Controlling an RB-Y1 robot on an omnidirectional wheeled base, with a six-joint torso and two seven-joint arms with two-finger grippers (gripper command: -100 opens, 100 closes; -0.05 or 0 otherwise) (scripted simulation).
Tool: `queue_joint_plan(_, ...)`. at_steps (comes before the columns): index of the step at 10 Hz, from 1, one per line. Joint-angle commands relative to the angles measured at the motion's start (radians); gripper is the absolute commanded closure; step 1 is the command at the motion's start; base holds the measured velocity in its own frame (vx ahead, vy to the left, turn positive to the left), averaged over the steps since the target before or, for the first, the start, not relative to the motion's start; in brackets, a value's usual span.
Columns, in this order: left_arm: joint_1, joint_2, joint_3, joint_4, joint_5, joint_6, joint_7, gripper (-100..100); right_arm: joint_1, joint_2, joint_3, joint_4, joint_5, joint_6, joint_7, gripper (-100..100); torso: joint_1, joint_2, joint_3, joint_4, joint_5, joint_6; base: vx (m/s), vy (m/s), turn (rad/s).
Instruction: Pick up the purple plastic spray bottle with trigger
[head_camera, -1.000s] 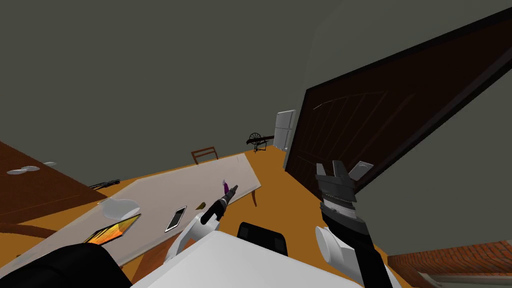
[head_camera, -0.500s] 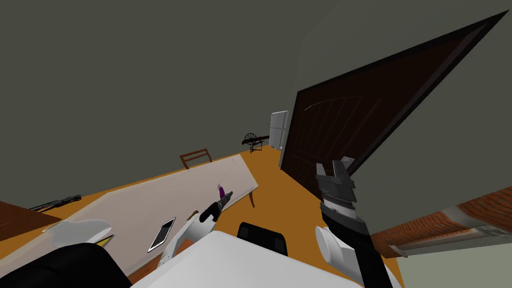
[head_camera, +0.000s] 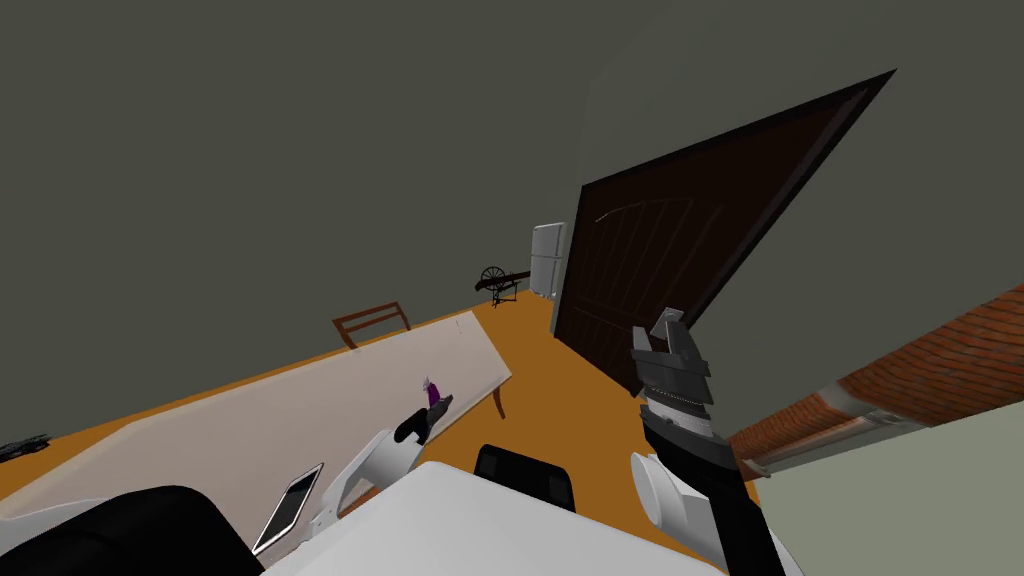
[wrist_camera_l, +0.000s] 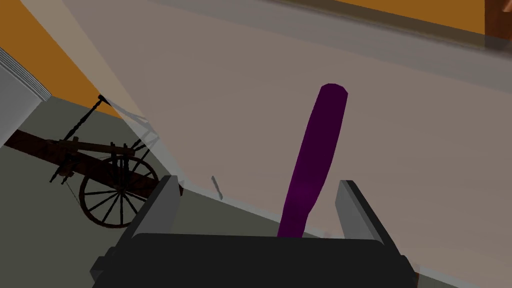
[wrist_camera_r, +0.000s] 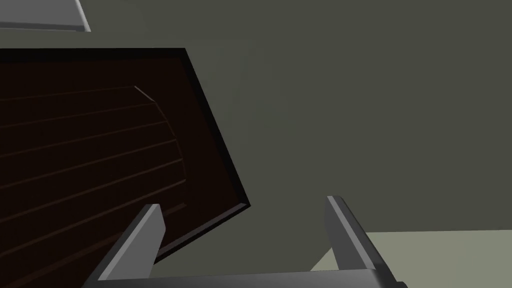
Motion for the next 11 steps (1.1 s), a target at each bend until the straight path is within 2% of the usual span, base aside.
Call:
queue_joint_plan(1, -0.001, 0.007, 0.021, 0.027, -0.008, 0.042, -0.021, -100, 0.0, 0.0, 0.0, 0.0, 0.0, 0.0, 0.0, 0, 0.0, 0.0, 0.0, 0.0, 0.0, 0.0, 0.044, 0.012, -0.192)
queue_joint_plan(6, -0.009, 0.034, 0.095, 0.108, -0.015, 0.125, -0.074, -100, 0.0, 0.0, 0.0, 0.0, 0.0, 0.0, 0.0, 0, -0.001, -0.001, -0.001, 0.0, 0.0, 0.0, 0.052, -0.003, -0.11)
queue_joint_plan(7, -0.012, 0.04, 0.117, 0.128, -0.016, 0.143, -0.088, -100, 0.0, 0.0, 0.0, 0.0, 0.0, 0.0, 0.0, 0, -0.001, -0.001, -0.001, 0.0, 0.0, 0.0, 0.064, -0.019, -0.13)
queue_joint_plan(8, -0.013, 0.043, 0.125, 0.136, -0.017, 0.149, -0.093, -100, 0.0, 0.0, 0.0, 0.0, 0.0, 0.0, 0.0, 0, -0.002, -0.002, -0.001, 0.0, -0.001, 0.0, 0.045, -0.013, -0.088)
queue_joint_plan(9, -0.015, 0.038, 0.117, 0.125, -0.02, 0.15, -0.087, -100, 0.0, 0.0, 0.0, 0.0, 0.0, 0.0, 0.0, 0, -0.002, -0.001, -0.001, 0.0, 0.0, 0.0, 0.013, -0.004, -0.007)
queue_joint_plan(10, -0.016, 0.037, 0.118, 0.128, -0.021, 0.15, -0.088, 0, 0.0, 0.0, 0.0, 0.0, 0.0, 0.0, 0.0, 0, -0.002, 0.001, 0.0, 0.0, 0.0, -0.001, 0.0, 0.0, 0.0)
queue_joint_plan(11, -0.039, 0.032, 0.121, 0.16, -0.03, 0.147, -0.076, -100, 0.0, 0.0, 0.0, 0.0, 0.0, 0.0, 0.0, 0, -0.001, 0.002, 0.001, 0.0, 0.0, -0.001, -0.029, -0.011, -0.102)
